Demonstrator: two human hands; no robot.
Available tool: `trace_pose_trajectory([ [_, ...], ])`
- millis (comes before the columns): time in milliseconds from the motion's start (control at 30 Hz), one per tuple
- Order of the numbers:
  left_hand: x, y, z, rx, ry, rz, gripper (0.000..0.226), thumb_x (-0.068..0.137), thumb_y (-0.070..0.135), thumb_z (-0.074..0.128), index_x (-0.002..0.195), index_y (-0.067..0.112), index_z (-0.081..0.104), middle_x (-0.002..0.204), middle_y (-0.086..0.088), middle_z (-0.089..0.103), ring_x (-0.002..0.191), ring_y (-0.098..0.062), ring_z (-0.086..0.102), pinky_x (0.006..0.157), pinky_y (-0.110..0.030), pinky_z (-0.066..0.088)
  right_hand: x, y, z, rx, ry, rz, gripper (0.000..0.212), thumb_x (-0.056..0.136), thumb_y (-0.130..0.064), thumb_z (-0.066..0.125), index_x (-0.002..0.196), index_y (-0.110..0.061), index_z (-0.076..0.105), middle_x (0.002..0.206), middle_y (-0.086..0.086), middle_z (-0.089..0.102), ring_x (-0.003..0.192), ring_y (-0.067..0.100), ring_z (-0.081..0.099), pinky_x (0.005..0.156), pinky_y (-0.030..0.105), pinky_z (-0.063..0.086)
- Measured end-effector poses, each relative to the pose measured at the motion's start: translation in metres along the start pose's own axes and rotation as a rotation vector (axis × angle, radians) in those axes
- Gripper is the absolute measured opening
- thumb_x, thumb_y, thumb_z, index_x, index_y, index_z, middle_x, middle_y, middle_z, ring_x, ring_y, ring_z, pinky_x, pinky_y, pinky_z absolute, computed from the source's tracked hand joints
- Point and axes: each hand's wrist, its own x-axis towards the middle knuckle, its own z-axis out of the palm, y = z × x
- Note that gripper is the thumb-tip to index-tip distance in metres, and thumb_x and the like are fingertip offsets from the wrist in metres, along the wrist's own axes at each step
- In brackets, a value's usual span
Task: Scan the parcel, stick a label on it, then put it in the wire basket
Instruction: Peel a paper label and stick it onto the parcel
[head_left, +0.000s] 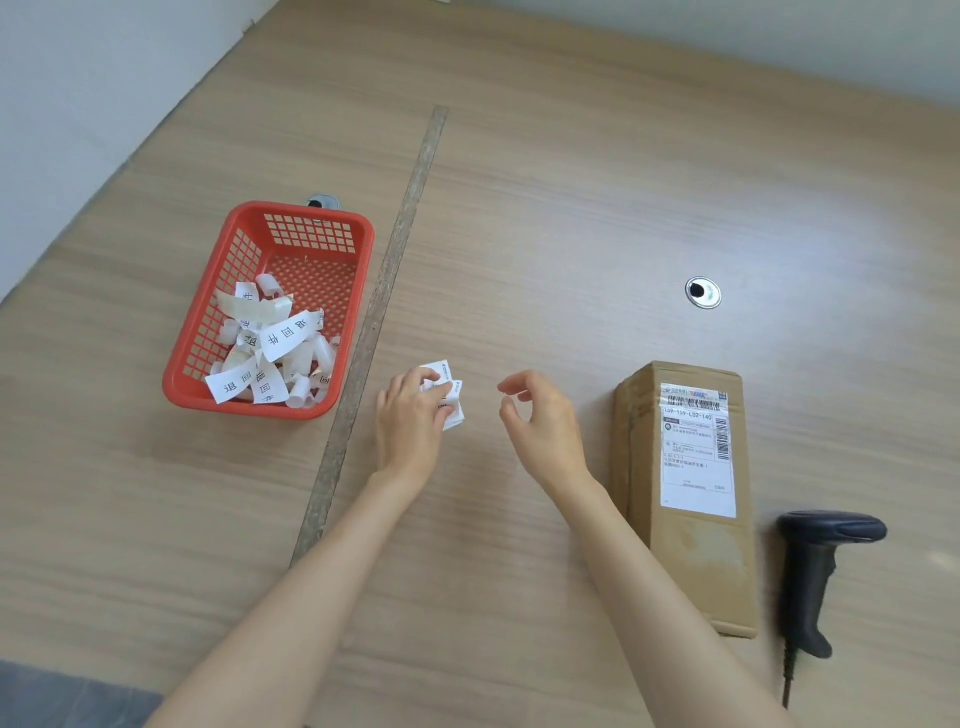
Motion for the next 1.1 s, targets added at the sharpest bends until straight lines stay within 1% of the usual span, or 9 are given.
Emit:
trace_pose_trajectory([
  [100,0.001,0.011,-0.011,-0.128,0.025,-0.022,0.021,0.081,0.017,0.068,0.101,0.025,0.073,0.115,0.007,0.062,0.096,-0.018,0.061,0.072,-0.028,0.035,0.000,0.000,-0.003,-0.007,-0.011,0.000,0.019,0.090,-0.014,0.054,0.107,-0.018,0.061,0.111,-0.008,0.063,0.101,0.009,0.055,0.083,0.029,0.045],
  [167,0.002,0.021,-0.018,-0.252,0.000,-0.042,0.023,0.083,0.016,0.067,0.104,0.026,0.071,0.117,0.011,0.060,0.083,-0.013,0.062,0.065,-0.028,0.042,0.000,-0.001,-0.006,0.029,-0.013,0.005,0.020,0.091,-0.015,0.055,0.110,-0.017,0.059,0.112,-0.007,0.063,0.100,0.011,0.055,0.086,0.032,0.048],
  [267,0.001,0.039,-0.028,-0.472,-0.062,0.022,0.031,0.081,0.009,0.069,0.108,0.024,0.071,0.114,0.009,0.057,0.071,-0.008,0.060,0.071,-0.034,0.053,-0.002,-0.005,-0.014,0.155,0.019,0.034,0.024,0.091,-0.024,0.059,0.115,-0.018,0.056,0.106,-0.002,0.064,0.097,0.013,0.059,0.085,0.034,0.050],
  [433,-0.008,0.072,-0.043,-0.643,-0.132,0.100,0.042,0.083,-0.001,0.064,0.119,0.020,0.066,0.115,0.006,0.052,0.092,-0.013,0.060,0.083,-0.019,0.049,-0.013,-0.010,-0.039,0.290,0.054,0.032,0.034,0.091,-0.027,0.063,0.122,-0.021,0.049,0.095,-0.003,0.064,0.085,0.001,0.061,0.077,0.021,0.047],
  [600,-0.022,0.103,-0.055,-0.699,-0.107,0.111,0.049,0.085,0.000,0.062,0.129,0.019,0.056,0.120,0.005,0.054,0.089,-0.011,0.060,0.079,-0.011,0.048,-0.027,-0.006,-0.066,0.301,0.145,-0.027,0.035,0.089,-0.014,0.064,0.120,-0.024,0.051,0.090,-0.008,0.065,0.077,-0.006,0.061,0.070,0.010,0.044],
  [733,-0.033,0.122,-0.062,-0.676,-0.054,0.112,0.051,0.083,-0.001,0.062,0.129,0.018,0.054,0.120,0.003,0.057,0.085,-0.007,0.057,0.076,-0.014,0.049,-0.040,-0.001,-0.083,0.320,0.169,-0.049,0.033,0.088,-0.019,0.064,0.119,-0.025,0.053,0.098,-0.005,0.064,0.085,0.007,0.064,0.076,0.023,0.051],
  [833,-0.038,0.130,-0.068,-0.677,-0.009,0.068,0.053,0.081,-0.003,0.064,0.129,0.015,0.053,0.119,0.000,0.056,0.082,-0.003,0.057,0.071,-0.008,0.047,-0.048,0.004,-0.091,0.303,0.150,-0.092,0.037,0.087,-0.016,0.065,0.122,-0.024,0.053,0.106,-0.003,0.061,0.091,0.014,0.063,0.080,0.029,0.051],
  [967,-0.048,0.142,-0.077,-0.722,0.025,0.030,0.052,0.078,0.001,0.072,0.124,0.016,0.055,0.115,0.002,0.059,0.081,-0.006,0.062,0.068,-0.009,0.050,-0.058,0.008,-0.101,0.186,0.161,-0.205,0.036,0.085,-0.013,0.066,0.118,-0.025,0.058,0.118,-0.006,0.053,0.101,0.014,0.056,0.077,0.023,0.041],
  [1100,-0.057,0.160,-0.083,-0.792,0.019,0.020,0.028,0.082,0.014,0.071,0.109,0.014,0.061,0.096,-0.002,0.072,0.087,-0.012,0.068,0.074,-0.021,0.054,-0.064,0.003,-0.110,0.124,0.196,-0.331,0.026,0.084,-0.020,0.070,0.109,-0.027,0.066,0.119,-0.008,0.052,0.112,0.011,0.053,0.076,0.019,0.041],
])
